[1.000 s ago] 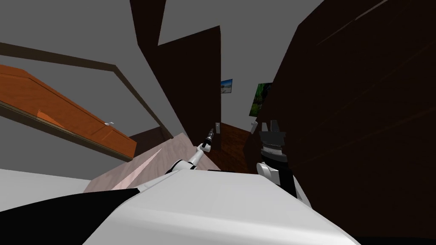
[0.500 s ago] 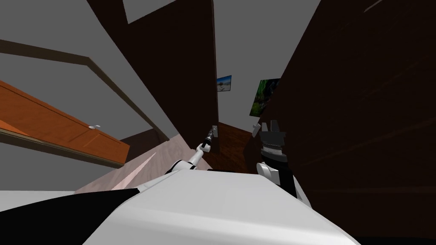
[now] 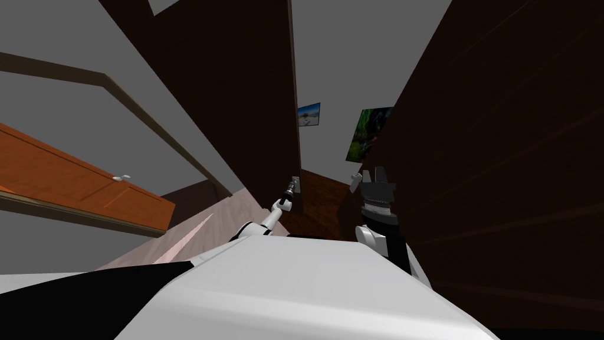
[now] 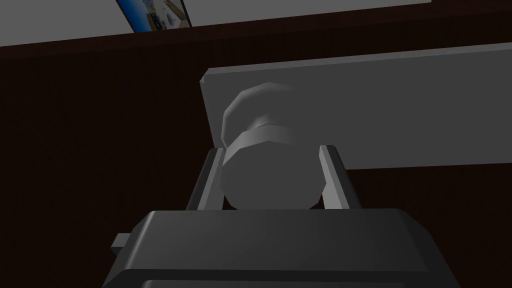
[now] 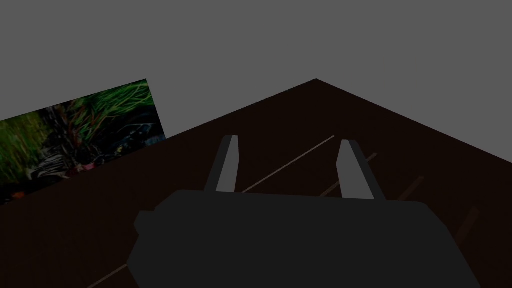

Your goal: Push the door open

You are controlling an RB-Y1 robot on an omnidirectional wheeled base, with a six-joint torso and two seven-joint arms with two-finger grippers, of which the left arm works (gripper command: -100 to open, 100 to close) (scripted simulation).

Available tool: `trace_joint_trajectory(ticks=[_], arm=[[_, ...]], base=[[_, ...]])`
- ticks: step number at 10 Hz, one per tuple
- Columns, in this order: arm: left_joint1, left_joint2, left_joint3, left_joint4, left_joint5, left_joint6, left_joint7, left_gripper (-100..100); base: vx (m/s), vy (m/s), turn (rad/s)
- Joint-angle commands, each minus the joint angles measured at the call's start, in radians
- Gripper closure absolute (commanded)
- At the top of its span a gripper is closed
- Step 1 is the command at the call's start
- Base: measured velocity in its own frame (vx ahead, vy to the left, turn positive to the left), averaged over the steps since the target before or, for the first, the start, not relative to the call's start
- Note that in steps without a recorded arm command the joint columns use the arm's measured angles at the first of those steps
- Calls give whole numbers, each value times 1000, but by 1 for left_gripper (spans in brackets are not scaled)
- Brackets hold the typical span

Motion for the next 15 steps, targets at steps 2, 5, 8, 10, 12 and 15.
trace_joint_trajectory(ticks=[2, 5, 8, 10, 12, 15], arm=[[3, 0, -1, 2, 0, 1, 0, 100], [-1, 18, 22, 11, 5, 0, -18, 100], [-11, 37, 58, 23, 14, -4, -46, 100], [-5, 20, 39, 26, 11, -4, -37, -100], [-8, 15, 37, 24, 13, 2, -33, -100], [-14, -9, 31, 18, 17, 15, -25, -100]], base=[[-21, 6, -2], [29, 13, 32], [216, 52, 118], [-131, -8, 21], [-249, -23, 8], [-277, -61, 22]])
